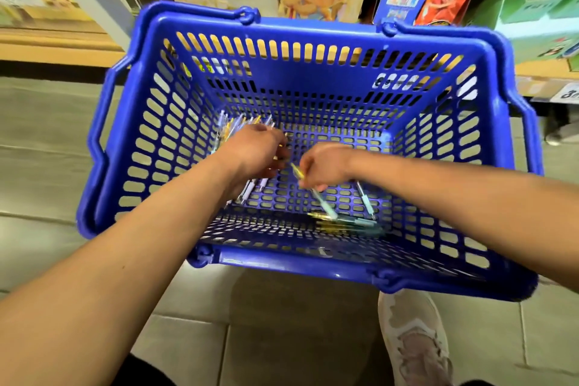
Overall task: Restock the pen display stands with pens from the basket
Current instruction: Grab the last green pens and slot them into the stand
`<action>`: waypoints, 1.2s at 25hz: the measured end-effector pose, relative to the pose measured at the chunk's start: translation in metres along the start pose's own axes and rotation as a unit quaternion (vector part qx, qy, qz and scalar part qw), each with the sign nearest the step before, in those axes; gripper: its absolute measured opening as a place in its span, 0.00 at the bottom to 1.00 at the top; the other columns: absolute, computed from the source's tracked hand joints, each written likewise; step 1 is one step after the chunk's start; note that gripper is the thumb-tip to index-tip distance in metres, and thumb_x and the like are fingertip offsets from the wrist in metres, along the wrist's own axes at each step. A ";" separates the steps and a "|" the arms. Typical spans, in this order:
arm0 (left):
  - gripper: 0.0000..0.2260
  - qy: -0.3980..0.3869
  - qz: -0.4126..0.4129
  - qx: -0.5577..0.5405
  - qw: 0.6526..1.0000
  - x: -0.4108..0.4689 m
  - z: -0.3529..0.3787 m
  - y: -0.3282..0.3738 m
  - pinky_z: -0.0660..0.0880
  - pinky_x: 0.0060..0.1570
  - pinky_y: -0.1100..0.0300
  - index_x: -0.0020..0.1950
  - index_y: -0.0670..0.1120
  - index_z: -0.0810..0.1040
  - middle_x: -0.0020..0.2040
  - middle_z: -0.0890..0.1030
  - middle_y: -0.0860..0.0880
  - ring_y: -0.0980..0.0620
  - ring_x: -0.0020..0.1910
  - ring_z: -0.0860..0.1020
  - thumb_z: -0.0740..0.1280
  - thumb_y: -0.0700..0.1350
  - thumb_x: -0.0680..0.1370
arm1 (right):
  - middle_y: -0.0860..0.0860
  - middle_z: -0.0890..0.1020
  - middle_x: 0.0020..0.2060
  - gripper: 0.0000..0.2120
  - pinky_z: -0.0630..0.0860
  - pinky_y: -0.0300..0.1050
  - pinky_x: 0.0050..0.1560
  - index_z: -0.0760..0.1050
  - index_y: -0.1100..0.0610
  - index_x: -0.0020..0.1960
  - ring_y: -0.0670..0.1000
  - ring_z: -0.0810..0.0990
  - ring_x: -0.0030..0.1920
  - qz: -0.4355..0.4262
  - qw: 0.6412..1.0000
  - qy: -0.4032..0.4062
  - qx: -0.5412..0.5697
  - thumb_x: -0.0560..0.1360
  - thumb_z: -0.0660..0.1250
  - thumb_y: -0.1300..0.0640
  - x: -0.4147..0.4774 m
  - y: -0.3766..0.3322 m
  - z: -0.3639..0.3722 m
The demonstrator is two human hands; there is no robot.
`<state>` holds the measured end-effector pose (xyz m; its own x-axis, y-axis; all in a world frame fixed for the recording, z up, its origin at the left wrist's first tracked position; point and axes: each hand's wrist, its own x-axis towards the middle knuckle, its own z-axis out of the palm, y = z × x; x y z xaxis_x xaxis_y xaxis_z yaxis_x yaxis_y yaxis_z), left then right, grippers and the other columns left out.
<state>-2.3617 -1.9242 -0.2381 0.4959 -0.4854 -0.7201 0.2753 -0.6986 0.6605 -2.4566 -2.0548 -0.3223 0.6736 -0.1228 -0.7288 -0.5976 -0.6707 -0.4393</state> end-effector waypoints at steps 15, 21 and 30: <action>0.04 -0.029 -0.028 -0.037 0.999 0.009 -0.005 -0.018 0.66 0.26 0.61 0.58 0.41 0.73 0.37 0.82 0.44 0.53 0.27 0.72 0.61 0.40 0.85 | 0.57 0.81 0.59 0.17 0.80 0.45 0.52 0.75 0.63 0.67 0.56 0.82 0.55 0.182 0.948 -0.017 -0.261 0.79 0.67 0.64 0.015 0.034 0.012; 0.05 -0.031 -0.028 -0.097 0.994 0.015 -0.004 -0.020 0.72 0.28 0.63 0.57 0.43 0.76 0.37 0.85 0.47 0.54 0.28 0.77 0.63 0.42 0.84 | 0.61 0.74 0.68 0.23 0.79 0.48 0.57 0.67 0.65 0.73 0.59 0.76 0.65 0.189 0.950 0.020 -0.247 0.80 0.64 0.64 0.008 0.045 0.024; 0.07 -0.032 -0.030 -0.106 0.993 0.016 -0.003 -0.018 0.77 0.37 0.59 0.59 0.42 0.76 0.42 0.86 0.46 0.50 0.35 0.82 0.61 0.42 0.85 | 0.52 0.77 0.48 0.12 0.79 0.44 0.49 0.75 0.58 0.64 0.52 0.77 0.47 0.209 0.912 -0.093 -0.341 0.81 0.63 0.61 0.011 0.052 0.006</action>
<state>-2.3564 -1.9181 -0.2610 0.4219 -0.4835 -0.7670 0.4732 -0.6041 0.6412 -2.4833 -2.0861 -0.3561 0.3258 -0.3874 -0.8624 -0.3330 -0.9008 0.2788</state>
